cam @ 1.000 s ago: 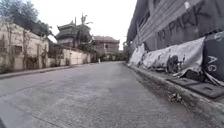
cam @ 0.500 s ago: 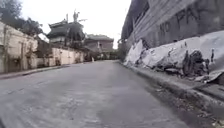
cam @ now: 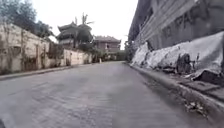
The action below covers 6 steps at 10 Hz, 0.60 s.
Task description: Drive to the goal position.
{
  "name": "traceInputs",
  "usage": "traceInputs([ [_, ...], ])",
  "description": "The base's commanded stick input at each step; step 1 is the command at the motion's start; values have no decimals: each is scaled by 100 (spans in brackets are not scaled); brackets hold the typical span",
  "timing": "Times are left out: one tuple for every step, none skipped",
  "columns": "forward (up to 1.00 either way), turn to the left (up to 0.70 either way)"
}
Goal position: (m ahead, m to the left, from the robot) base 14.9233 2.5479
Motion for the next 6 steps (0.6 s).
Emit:
traceInputs([
  [100,0],
  [100,0],
  [100,-2],
  [100,-2],
  [100,-2],
  [100,-2],
])
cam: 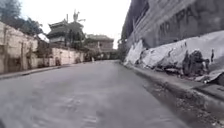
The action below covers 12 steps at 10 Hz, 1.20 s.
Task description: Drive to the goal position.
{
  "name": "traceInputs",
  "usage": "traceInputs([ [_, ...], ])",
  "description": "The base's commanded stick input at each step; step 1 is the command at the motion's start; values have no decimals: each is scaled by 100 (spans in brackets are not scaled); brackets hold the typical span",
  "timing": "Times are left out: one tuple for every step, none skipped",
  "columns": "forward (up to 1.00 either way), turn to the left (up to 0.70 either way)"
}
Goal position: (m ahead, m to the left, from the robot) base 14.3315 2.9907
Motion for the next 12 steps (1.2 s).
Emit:
traceInputs([
  [100,-2],
  [100,-2],
  [100,-2],
  [100,-2],
  [100,-2],
  [100,-2],
  [100,-3],
  [100,-31],
  [100,-40],
  [100,-25],
  [100,-8],
  [100,-3],
])
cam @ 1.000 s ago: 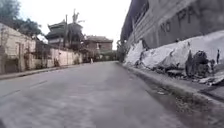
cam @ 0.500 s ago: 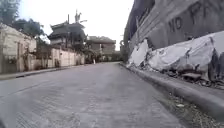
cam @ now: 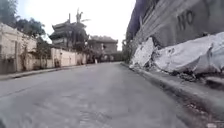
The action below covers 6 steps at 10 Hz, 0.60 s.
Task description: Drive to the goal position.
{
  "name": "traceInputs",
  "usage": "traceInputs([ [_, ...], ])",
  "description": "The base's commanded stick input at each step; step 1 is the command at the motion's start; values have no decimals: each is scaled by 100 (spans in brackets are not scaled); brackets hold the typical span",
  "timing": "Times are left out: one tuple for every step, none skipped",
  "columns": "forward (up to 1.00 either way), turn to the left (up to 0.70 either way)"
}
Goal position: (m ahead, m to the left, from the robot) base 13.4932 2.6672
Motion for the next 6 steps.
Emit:
traceInputs([
  [100,-3],
  [100,-3],
  [100,-3],
  [100,-3],
  [100,-3],
  [100,-3],
])
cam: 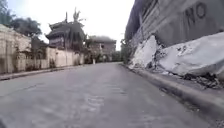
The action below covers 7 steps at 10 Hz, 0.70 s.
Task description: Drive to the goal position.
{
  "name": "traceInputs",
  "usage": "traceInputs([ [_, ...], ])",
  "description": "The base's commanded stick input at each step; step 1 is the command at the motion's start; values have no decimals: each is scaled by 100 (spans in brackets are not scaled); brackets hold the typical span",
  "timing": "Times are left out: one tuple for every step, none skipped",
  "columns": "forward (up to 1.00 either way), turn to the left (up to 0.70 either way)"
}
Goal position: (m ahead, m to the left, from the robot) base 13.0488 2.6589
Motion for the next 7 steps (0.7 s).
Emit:
traceInputs([
  [100,-3],
  [100,-2],
  [100,-2],
  [100,-2],
  [100,-1],
  [100,0],
  [100,0],
])
